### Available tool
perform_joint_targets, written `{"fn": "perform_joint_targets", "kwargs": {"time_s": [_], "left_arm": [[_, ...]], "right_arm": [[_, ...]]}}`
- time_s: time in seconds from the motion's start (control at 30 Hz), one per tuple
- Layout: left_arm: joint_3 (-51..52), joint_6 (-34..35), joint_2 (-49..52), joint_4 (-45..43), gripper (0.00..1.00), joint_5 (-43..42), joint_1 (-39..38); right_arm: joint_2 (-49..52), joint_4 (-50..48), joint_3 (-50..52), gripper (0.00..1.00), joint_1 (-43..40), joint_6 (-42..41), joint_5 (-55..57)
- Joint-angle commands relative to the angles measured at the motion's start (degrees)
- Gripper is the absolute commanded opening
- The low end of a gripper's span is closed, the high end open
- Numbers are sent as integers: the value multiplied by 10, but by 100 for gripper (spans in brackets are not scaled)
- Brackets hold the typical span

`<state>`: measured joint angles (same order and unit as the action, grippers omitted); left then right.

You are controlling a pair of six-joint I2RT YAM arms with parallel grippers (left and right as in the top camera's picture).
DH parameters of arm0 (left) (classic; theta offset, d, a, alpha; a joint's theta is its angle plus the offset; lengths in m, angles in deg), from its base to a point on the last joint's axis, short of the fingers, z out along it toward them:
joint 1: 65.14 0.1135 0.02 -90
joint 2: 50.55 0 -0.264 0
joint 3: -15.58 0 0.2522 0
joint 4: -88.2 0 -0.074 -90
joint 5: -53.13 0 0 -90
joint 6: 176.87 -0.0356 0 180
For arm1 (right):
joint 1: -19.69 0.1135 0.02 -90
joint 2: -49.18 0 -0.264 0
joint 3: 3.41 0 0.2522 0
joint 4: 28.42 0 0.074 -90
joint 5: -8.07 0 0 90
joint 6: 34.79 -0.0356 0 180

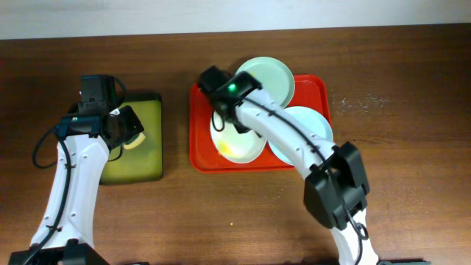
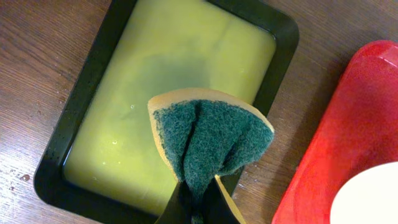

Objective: Clean dirty plates on tray and stack at the side
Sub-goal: 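Lift the white plate off the red tray with the right gripper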

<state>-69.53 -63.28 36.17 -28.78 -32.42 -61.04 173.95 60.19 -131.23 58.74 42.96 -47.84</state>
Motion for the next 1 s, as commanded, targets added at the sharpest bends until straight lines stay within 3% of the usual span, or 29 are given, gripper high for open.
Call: {"fn": "perform_joint_targets", "kwargs": {"time_s": [0.0, 0.2, 0.67, 0.8, 0.87, 0.97], "left_arm": [[0, 6, 1, -3, 0, -7, 2], [0, 6, 1, -3, 0, -7, 2], [0, 6, 1, -3, 0, -7, 2], [0, 6, 1, -3, 0, -7, 2], [0, 5, 1, -3, 0, -7, 2], [0, 6, 1, -3, 0, -7, 2]], "right_arm": [[-17, 26, -35, 4, 54, 0, 231], [-17, 23, -37, 4, 157, 50, 494], [-17, 21, -37, 4, 176, 62, 485], [-17, 4, -36, 4, 163, 45, 410], [-16, -21, -36, 4, 112, 9, 266], [-15, -42, -36, 4, 4, 10, -56]]}}
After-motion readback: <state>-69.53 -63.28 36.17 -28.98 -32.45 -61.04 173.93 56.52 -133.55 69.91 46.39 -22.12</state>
